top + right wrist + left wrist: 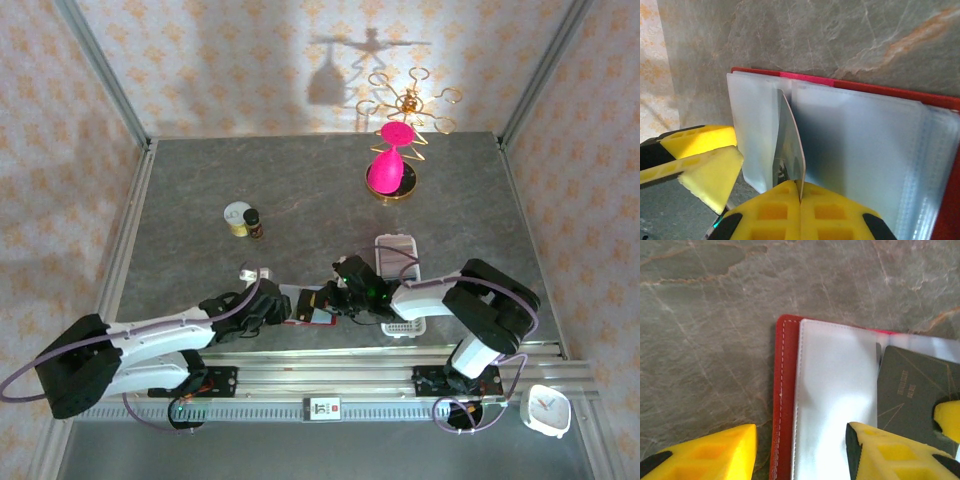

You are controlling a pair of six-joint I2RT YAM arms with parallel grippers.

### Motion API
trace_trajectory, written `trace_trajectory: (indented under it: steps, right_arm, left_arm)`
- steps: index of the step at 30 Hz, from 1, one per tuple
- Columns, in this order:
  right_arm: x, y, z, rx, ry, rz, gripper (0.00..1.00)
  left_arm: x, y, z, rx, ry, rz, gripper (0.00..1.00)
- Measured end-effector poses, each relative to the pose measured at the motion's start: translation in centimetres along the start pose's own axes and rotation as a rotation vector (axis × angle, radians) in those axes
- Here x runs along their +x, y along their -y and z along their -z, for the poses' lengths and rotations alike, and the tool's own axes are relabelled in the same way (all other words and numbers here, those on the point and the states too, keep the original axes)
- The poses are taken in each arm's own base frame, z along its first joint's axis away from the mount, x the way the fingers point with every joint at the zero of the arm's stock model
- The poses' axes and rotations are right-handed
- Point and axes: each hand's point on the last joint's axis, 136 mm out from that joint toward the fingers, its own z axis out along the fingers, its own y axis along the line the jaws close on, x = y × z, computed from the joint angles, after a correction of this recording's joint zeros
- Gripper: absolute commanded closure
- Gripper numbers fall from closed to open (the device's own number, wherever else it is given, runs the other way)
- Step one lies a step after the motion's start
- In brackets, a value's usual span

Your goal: Put the credit cards into the card holder

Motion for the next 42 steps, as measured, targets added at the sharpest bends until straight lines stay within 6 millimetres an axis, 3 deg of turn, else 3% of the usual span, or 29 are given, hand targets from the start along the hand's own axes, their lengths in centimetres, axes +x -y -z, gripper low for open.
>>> trace_trajectory:
  steps: [8,16,38,42]
  right_arm:
    - [-0.1,-0.1,-0.2,0.015,-0.012,0.020,1.00]
    - [0.0,-0.5,-0.6,0.015,-0.035,0.031,1.00]
    - [-0.5,-1.5,-1.9,0.038,-0.085,0.067,0.99]
    - [-0.7,-1.8,-2.2,0.048,-0.091,0.078,0.93]
  left_arm:
    - [-1.4,-0.1,0.1,-0.009,0.066,0.059,0.57]
    - [-0.9,-0.2,-0.8,-0.016,0.046,0.068,0.66]
    - [-0.6,-0.5,-1.3,0.001,0.056,0.076,0.68]
    - [-0.6,-0.4,-1.3,0.010,0.058,0.078,0.67]
